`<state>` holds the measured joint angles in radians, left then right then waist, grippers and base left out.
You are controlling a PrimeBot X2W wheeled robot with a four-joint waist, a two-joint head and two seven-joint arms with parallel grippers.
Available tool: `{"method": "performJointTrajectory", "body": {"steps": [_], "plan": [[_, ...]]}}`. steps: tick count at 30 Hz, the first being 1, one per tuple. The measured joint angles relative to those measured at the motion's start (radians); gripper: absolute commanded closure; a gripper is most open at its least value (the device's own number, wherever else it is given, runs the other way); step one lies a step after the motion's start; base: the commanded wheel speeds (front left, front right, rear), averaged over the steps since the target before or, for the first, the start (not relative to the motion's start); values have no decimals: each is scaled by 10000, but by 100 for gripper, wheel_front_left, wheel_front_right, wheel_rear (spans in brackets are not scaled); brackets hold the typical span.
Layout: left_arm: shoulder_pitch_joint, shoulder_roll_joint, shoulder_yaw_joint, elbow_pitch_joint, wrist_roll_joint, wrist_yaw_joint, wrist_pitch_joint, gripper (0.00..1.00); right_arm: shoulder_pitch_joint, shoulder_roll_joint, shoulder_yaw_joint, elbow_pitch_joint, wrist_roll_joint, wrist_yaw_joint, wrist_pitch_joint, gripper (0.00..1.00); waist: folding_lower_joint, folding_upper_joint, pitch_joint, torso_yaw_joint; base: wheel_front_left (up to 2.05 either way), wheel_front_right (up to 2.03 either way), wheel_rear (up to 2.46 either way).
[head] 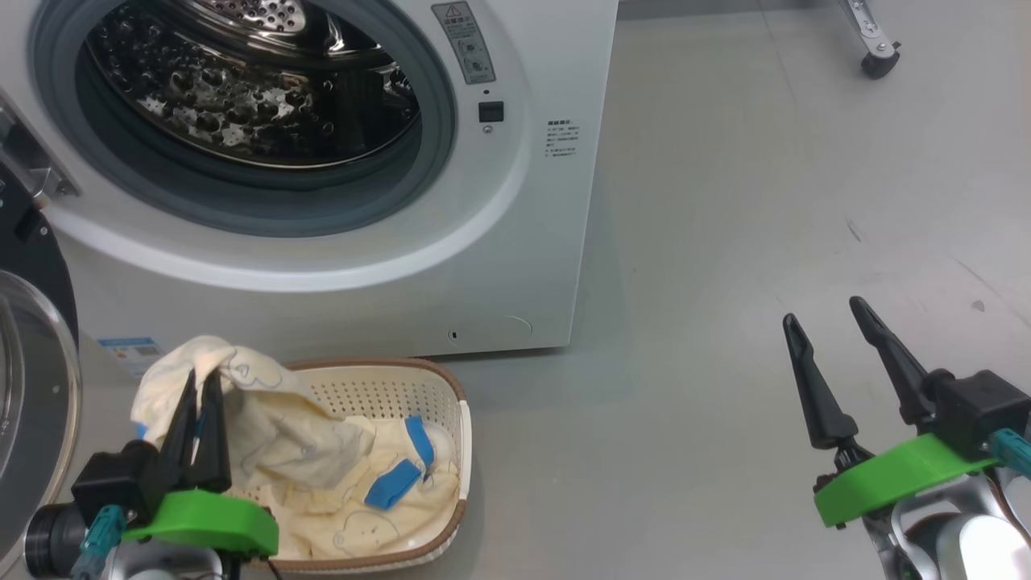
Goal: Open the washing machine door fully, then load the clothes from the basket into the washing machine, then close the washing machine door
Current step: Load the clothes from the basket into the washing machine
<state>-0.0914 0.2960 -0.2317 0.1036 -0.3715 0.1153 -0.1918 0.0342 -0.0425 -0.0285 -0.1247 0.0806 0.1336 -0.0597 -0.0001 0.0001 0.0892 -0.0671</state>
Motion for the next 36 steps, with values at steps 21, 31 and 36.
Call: {"method": "performJointTrajectory", "body": {"steps": [21,31,36], "plan": [[-988,13,-29,909,-518,-324,299,100,-134,2,571,115,163,0,-15,0,1,0,424,-245,0,0,0],[-3010,230,0,2880,-1110,-1104,1195,100,-731,0,1202,431,414,0,-280,0,1,0,1098,-817,0,0,0],[-4322,460,10,4103,-1375,-1576,1847,100,-1059,0,1513,621,564,0,-525,0,2,0,1608,-1187,0,0,0]]}}
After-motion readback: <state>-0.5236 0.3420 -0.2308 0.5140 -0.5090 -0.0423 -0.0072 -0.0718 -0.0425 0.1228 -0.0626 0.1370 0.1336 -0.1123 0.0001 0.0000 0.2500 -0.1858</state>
